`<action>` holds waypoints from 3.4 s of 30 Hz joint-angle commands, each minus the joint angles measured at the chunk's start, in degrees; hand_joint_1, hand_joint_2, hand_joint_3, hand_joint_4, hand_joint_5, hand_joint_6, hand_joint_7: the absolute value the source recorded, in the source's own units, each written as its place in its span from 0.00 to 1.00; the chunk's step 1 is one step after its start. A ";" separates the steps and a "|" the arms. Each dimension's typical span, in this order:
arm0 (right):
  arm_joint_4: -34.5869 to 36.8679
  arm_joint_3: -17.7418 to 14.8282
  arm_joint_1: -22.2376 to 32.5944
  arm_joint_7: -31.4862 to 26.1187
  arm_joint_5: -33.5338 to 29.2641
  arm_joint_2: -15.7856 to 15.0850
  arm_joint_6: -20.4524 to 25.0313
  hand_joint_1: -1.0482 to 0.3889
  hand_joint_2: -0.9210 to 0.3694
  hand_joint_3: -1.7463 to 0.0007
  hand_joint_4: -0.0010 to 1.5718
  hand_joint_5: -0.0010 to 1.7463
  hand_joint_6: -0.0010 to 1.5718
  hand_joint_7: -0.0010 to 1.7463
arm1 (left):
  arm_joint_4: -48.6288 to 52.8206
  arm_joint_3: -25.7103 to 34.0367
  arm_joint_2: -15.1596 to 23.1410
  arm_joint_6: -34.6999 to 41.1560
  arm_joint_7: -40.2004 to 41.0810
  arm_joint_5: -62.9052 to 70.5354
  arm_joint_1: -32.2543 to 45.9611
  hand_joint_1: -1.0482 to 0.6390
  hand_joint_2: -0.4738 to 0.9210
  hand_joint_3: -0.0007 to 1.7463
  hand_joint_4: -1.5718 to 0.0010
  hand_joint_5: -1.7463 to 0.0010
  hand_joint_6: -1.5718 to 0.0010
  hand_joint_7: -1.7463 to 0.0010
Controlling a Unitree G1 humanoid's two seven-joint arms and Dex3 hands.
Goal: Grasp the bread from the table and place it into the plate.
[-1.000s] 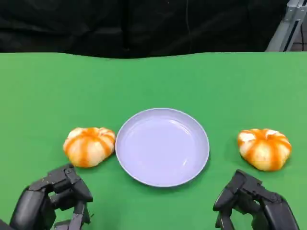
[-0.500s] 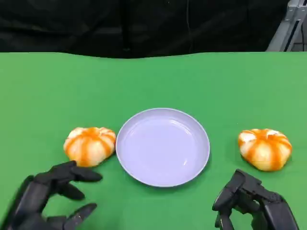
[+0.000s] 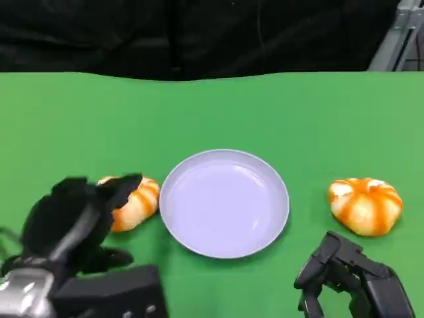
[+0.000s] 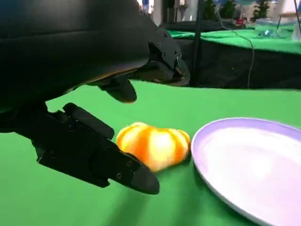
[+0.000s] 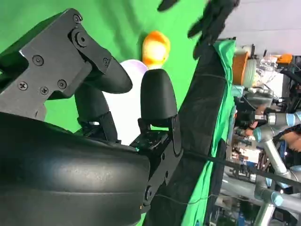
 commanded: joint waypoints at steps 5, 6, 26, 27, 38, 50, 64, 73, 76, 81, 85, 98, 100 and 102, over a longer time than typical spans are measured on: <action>-1.61 -0.28 1.03 0.64 1.59 -0.74 1.30 0.69 0.47 0.17 0.43 1.00 0.43 0.88 | 9.94 -7.04 -1.41 9.55 -1.10 7.73 -8.07 0.29 1.00 0.01 0.95 0.60 0.82 1.00; -1.71 -0.29 1.10 0.66 1.51 -0.81 1.35 0.69 0.46 0.17 0.43 1.00 0.42 0.88 | 12.52 -7.72 -1.56 10.24 -0.75 7.98 -9.59 0.29 1.00 0.01 0.95 0.60 0.82 1.00; -1.62 -0.27 0.97 0.64 0.86 -0.87 1.30 0.70 0.45 0.20 0.42 0.99 0.42 0.86 | 45.34 -13.73 0.67 -0.82 13.12 -2.04 -26.09 0.45 1.00 0.03 0.51 0.28 0.34 0.93; -1.51 -0.26 0.93 0.69 1.01 -0.84 1.21 0.70 0.45 0.20 0.42 0.99 0.42 0.86 | 46.05 -13.71 1.07 -2.82 15.51 -2.69 -26.17 0.45 1.00 0.01 0.47 0.11 0.37 0.64; -0.75 -0.81 0.29 0.85 1.55 -0.97 0.96 0.73 0.45 0.19 0.43 1.00 0.42 0.87 | 40.43 -11.76 3.30 -4.11 24.39 -4.76 -23.55 0.51 0.97 0.10 0.42 0.00 0.53 0.11; 0.40 -0.39 -0.01 0.47 1.25 -0.62 -0.07 0.71 0.45 0.20 0.44 0.99 0.43 0.86 | 29.64 -9.10 2.85 -2.71 33.32 -4.99 -19.34 0.52 0.69 0.59 0.43 0.00 0.56 0.00; 1.24 0.08 -0.61 0.13 0.67 -0.37 0.03 0.69 0.44 0.22 0.42 0.99 0.42 0.86 | 29.03 -12.69 -5.06 -6.29 26.33 -8.80 -24.20 0.50 0.55 0.76 0.38 0.00 0.51 0.00; 2.45 -0.05 -0.88 0.41 1.42 -0.26 -0.67 0.69 0.43 0.23 0.42 0.99 0.42 0.85 | 33.46 -14.82 -8.70 -6.37 24.74 -8.94 -26.77 0.52 0.57 0.69 0.39 0.00 0.50 0.01; 2.52 -0.07 -0.89 0.44 1.44 -0.24 -0.76 0.69 0.43 0.23 0.42 0.99 0.43 0.85 | 33.95 -14.88 -8.84 -6.53 24.93 -8.95 -27.01 0.52 0.57 0.68 0.39 0.00 0.50 0.01; 3.05 -0.39 -1.25 0.60 1.05 -0.83 -1.71 0.68 0.43 0.23 0.42 0.98 0.43 0.84 | 31.02 -17.08 -8.46 -2.34 7.23 -10.95 -29.97 0.40 0.95 0.17 0.70 0.38 0.67 0.72; 3.14 -0.46 -1.16 0.34 0.87 -0.89 -1.70 0.68 0.43 0.23 0.41 0.97 0.43 0.83 | 27.74 -18.75 -7.36 2.63 -2.91 -9.28 -30.60 0.20 1.00 0.15 0.96 0.56 0.91 0.89; 2.54 -0.80 -1.14 0.82 1.54 -1.11 -1.24 0.68 0.42 0.24 0.42 0.97 0.44 0.83 | 20.43 -18.15 -3.66 6.73 -15.24 -10.64 -29.47 0.07 1.00 0.17 0.98 0.65 0.95 0.86; 2.51 -0.85 -1.10 0.80 1.57 -1.03 -1.10 0.68 0.42 0.24 0.42 0.97 0.44 0.83 | 18.34 -15.74 -2.82 4.68 -13.12 -13.09 -27.62 0.14 1.00 0.16 0.89 0.59 0.89 0.83; 2.66 -0.86 -1.22 0.73 1.45 -0.96 -1.23 0.68 0.42 0.24 0.42 0.97 0.44 0.83 | 16.14 -13.21 -2.02 2.41 -10.13 -14.99 -25.23 0.21 1.00 0.14 0.80 0.53 0.83 0.82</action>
